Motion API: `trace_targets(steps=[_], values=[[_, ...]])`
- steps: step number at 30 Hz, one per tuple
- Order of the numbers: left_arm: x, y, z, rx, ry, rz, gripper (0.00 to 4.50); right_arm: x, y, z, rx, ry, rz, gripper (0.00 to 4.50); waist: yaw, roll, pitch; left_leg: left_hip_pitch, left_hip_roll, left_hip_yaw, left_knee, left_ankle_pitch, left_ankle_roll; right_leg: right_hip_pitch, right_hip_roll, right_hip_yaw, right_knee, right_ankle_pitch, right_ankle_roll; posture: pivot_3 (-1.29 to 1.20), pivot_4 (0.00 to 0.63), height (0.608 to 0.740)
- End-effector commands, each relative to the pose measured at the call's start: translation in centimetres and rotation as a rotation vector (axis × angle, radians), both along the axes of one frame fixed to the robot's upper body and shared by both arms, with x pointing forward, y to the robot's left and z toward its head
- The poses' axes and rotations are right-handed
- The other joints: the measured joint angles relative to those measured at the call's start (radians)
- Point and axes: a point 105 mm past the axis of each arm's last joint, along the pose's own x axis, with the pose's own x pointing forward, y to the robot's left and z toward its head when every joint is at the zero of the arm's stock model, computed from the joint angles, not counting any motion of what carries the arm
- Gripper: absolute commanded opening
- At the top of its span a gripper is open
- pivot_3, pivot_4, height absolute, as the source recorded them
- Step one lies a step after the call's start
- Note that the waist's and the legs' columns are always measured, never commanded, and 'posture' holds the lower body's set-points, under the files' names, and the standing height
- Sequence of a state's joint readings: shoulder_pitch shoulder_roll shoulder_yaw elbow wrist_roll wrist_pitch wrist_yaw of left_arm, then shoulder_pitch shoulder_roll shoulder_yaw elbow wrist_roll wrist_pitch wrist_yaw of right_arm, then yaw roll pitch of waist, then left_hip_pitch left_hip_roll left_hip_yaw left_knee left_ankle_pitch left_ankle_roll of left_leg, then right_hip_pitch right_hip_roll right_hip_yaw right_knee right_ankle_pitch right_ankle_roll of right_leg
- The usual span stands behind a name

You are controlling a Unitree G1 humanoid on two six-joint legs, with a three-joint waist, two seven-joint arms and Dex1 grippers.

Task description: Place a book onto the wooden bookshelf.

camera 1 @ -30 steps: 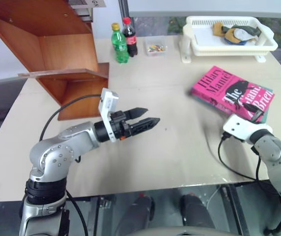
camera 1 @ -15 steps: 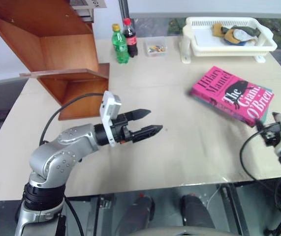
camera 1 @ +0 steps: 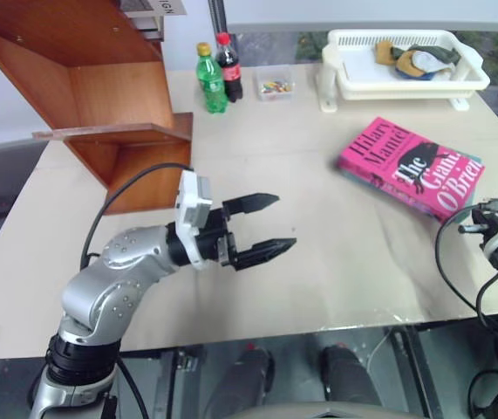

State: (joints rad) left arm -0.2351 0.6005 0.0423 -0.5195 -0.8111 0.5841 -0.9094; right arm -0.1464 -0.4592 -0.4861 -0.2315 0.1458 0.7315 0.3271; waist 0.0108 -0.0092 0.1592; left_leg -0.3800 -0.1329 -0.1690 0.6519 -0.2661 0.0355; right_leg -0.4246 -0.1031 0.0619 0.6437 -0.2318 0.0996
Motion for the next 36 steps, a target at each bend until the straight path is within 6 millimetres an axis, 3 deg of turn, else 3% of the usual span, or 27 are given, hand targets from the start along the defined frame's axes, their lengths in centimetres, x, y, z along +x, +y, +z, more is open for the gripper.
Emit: trace_targets(steps=[1,11,15,19,24,28,32,36], values=[[-1.0,0.1,1.1,-0.011,-0.062,-0.028,4.5,0.0,0.8,1.1,0.042,-0.071,0.074,0.02,0.0,0.0,0.0,0.0,0.0,0.0,0.0,0.0,0.0,0.0,0.0,0.0,0.0,0.0,0.0,0.0,0.15,0.74],[-0.6,0.1,1.0,-0.021,-0.042,-0.029,4.5,-1.4,5.1,1.2,0.162,-0.098,0.25,0.02,-0.003,0.0,0.0,0.0,0.0,0.0,0.0,0.0,0.0,0.0,0.0,0.001,0.0,0.0,0.0,0.0,0.15,0.74],[-0.5,0.2,1.1,-0.02,-0.042,-0.033,4.5,-1.8,3.5,1.5,0.142,-0.115,0.148,0.02,0.001,0.001,0.0,0.0,0.0,0.0,0.0,0.0,0.0,0.0,0.0,0.0,0.001,0.0,0.0,0.0,0.15,0.74],[-0.4,0.5,0.9,-0.016,-0.04,-0.03,4.5,-2.7,0.6,2.1,0.087,-0.137,-0.017,0.02,0.003,0.001,0.0,0.0,0.0,0.0,0.0,0.0,0.0,0.0,0.0,0.0,0.001,0.0,0.0,0.0,0.15,0.74],[-0.6,0.1,0.7,-0.02,-0.032,-0.032,4.5,-2.3,-2.5,1.1,0.024,-0.096,-0.171,0.02,-0.001,0.001,-0.001,0.0,0.0,0.0,0.0,0.0,0.0,0.0,0.0,0.001,0.001,0.0,0.0,0.0,0.15,0.74],[-0.9,-0.2,0.5,-0.018,-0.028,-0.022,4.5,-0.9,-3.0,-0.6,0.057,-0.065,-0.156,0.02,-0.007,0.002,-0.001,0.001,0.0,0.002,0.0,0.0,0.0,0.0,0.001,0.002,0.002,0.0,0.0,0.0,0.15,0.74],[-0.1,-0.1,0.5,-0.016,-0.027,-0.015,4.5,0.7,-1.3,-1.6,0.172,-0.084,-0.005,0.02,-0.014,0.002,-0.001,0.001,0.0,0.003,0.0,0.0,0.0,0.0,0.001,0.003,0.002,0.0,0.0,0.0,0.15,0.74],[0.2,-0.6,0.2,-0.015,-0.027,-0.019,4.5,0.1,-1.2,-2.4,0.207,-0.082,0.061,0.02,-0.016,0.003,-0.002,0.001,0.0,0.002,0.0,0.0,0.0,0.0,0.001,0.002,0.002,0.0,0.0,0.0,0.15,0.74]])
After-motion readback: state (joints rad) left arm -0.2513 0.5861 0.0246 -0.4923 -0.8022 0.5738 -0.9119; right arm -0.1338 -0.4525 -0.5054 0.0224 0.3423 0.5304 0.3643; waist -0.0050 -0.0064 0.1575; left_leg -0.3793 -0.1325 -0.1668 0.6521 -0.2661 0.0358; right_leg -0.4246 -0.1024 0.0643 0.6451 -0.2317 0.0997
